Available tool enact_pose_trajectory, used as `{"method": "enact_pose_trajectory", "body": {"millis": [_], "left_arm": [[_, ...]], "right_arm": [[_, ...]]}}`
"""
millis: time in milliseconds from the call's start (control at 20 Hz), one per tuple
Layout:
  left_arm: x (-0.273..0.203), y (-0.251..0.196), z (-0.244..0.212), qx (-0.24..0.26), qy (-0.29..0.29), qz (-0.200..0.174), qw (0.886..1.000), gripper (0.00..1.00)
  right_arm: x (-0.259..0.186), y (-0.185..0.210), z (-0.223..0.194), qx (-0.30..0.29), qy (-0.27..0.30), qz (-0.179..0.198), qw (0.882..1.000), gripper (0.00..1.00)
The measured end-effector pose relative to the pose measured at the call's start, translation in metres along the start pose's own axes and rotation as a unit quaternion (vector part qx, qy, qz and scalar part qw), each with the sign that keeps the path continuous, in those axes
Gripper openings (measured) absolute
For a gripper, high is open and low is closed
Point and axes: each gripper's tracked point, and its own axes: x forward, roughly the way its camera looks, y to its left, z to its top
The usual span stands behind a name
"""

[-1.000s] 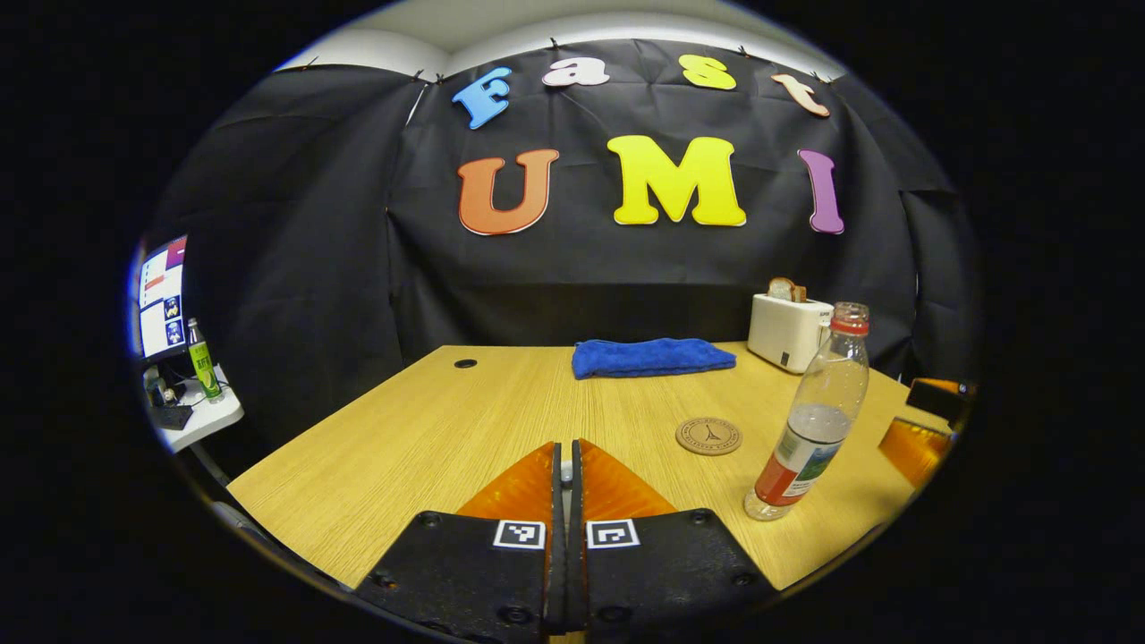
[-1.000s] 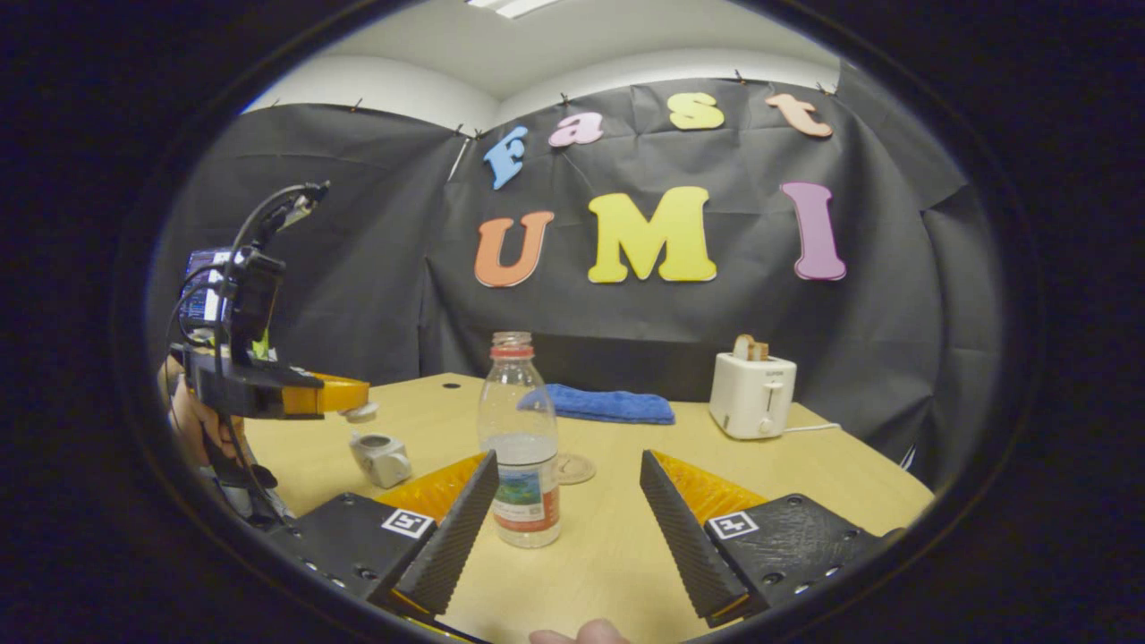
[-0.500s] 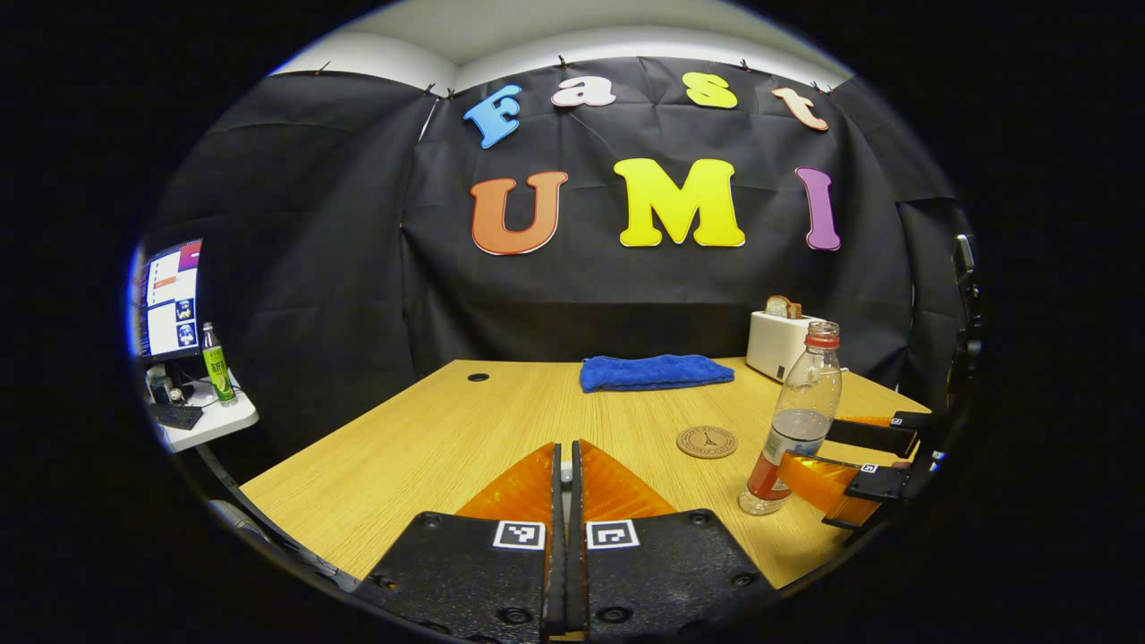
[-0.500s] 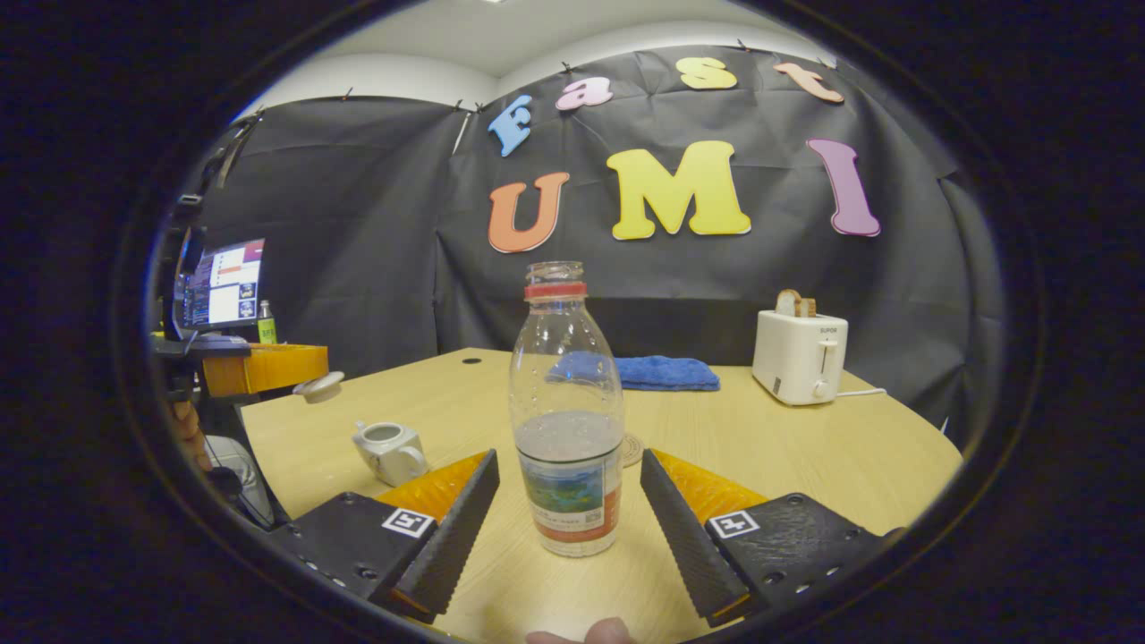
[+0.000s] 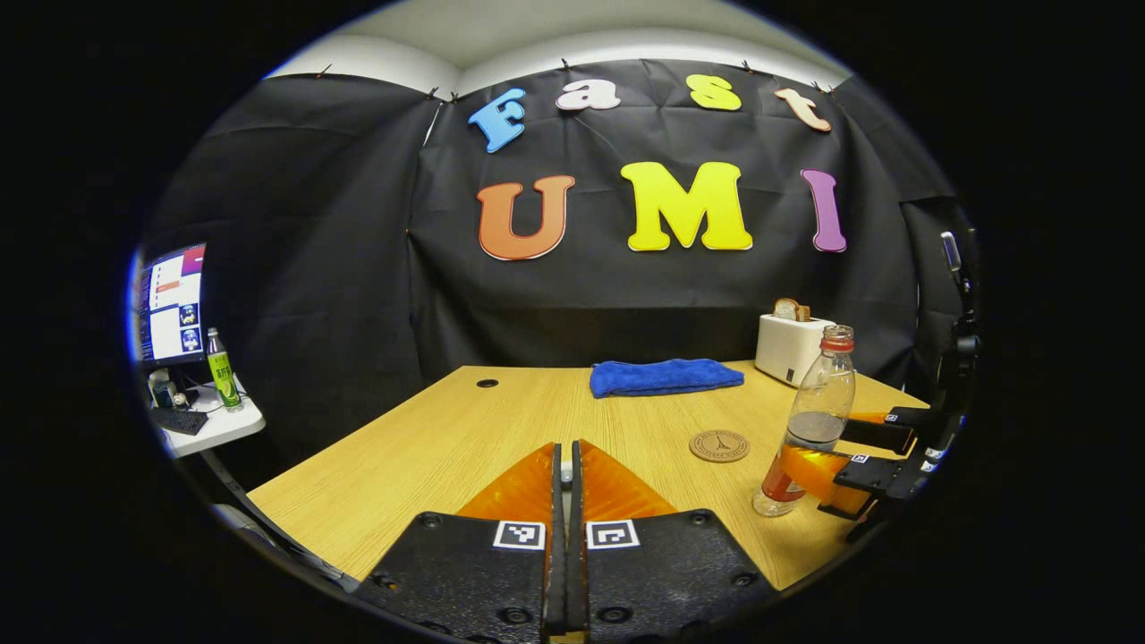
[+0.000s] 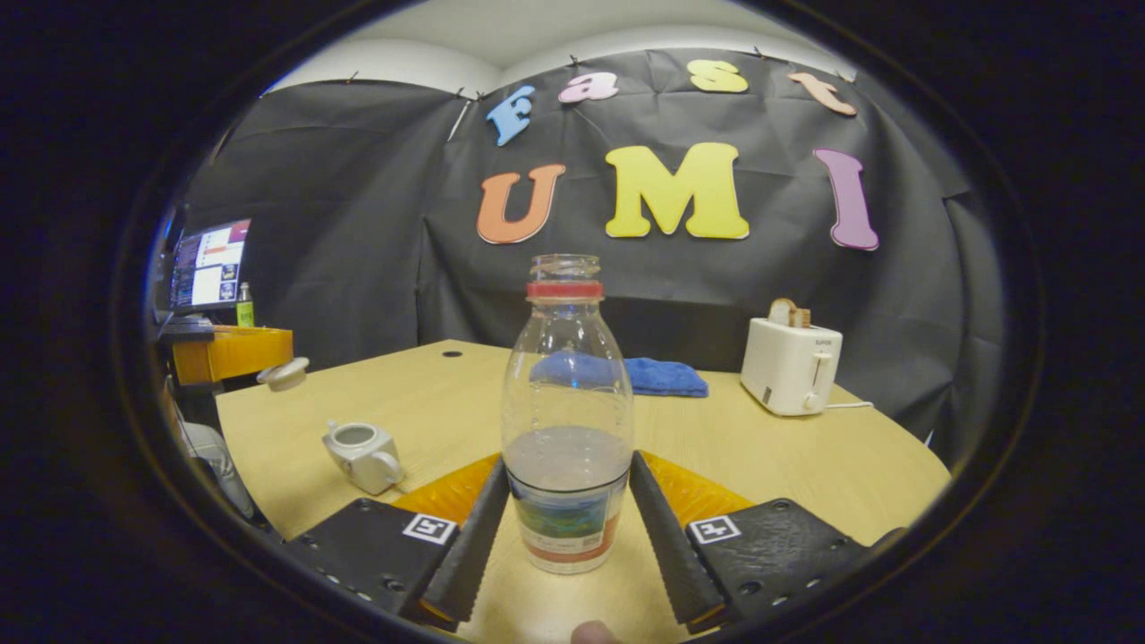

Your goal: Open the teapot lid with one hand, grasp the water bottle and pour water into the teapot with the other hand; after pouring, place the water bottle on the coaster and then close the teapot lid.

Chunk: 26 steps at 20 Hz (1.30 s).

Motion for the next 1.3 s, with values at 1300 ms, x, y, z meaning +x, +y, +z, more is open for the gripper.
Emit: {"method": "enact_pose_trajectory", "body": {"millis": [1300], "left_arm": [[0.000, 0.056, 0.007, -0.024, -0.025, 0.022, 0.999, 0.03]], "right_arm": [[0.058, 0.029, 0.027, -0.509, 0.022, -0.027, 0.860, 0.73]]}}
